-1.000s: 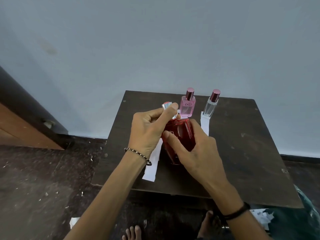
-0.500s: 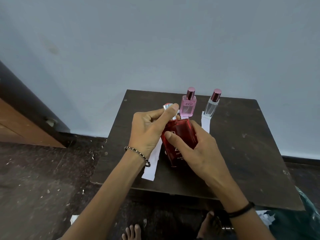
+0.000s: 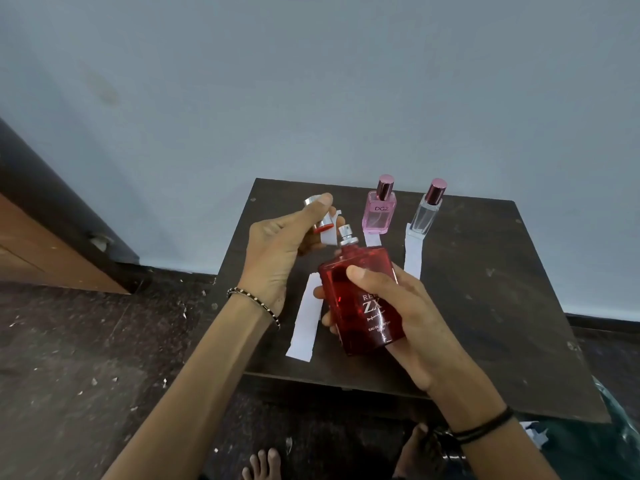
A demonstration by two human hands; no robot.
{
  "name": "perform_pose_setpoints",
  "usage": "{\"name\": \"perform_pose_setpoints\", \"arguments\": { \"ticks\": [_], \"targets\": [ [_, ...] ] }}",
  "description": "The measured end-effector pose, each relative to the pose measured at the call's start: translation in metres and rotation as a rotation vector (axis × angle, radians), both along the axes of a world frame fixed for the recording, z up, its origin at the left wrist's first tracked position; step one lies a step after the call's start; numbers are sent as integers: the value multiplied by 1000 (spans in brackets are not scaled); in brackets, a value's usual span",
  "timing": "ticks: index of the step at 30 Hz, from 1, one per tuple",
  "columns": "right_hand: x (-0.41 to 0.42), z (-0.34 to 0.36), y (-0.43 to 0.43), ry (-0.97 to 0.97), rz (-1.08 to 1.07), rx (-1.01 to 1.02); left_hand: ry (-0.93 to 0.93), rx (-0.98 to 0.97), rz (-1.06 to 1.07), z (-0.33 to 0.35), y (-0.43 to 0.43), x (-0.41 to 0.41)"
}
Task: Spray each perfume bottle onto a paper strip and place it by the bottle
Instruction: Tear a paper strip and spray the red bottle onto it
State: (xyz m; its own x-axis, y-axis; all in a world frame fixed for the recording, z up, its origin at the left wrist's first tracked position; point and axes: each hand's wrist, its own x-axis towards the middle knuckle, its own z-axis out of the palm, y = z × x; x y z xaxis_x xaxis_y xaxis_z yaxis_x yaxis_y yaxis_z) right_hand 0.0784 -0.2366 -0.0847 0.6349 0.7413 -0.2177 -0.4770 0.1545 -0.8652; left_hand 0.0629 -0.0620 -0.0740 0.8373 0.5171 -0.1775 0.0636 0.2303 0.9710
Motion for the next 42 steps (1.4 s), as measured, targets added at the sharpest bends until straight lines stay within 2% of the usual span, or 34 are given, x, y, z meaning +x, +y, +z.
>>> {"name": "perform_pose_setpoints", "arguments": {
  "ticks": [6,10,19,21,23,26,31,36,42],
  "targets": [
    [4,-7,-3,222,8,278,1,-138,-41,2,8,-4],
    [5,-7,-3,170,47,308,-16,-229,-105,4,9,-5],
    [6,-10,0,99,65,315,-21,-263,-227,2,4,-6],
    [6,-9,0,18,20,239,-22,-260,-247,2,4,-6],
    [6,-9,2,-135,-83,75,-18,-275,-248,3,3,-5],
    [5,-8,5,-446,-246,-205,-21,-317,-246,4,1,-3],
    [-3,-12,6,-952,-377,-653,-24,-371,-266,5,-2,-4],
    [-7,-16,10,-1207,-486,-838,-11,-357,-284,4,-3,-4],
    [-7,-15,12,-1310,-546,-993,-19,-388,-327,2,-1,-3]
  ]
}}
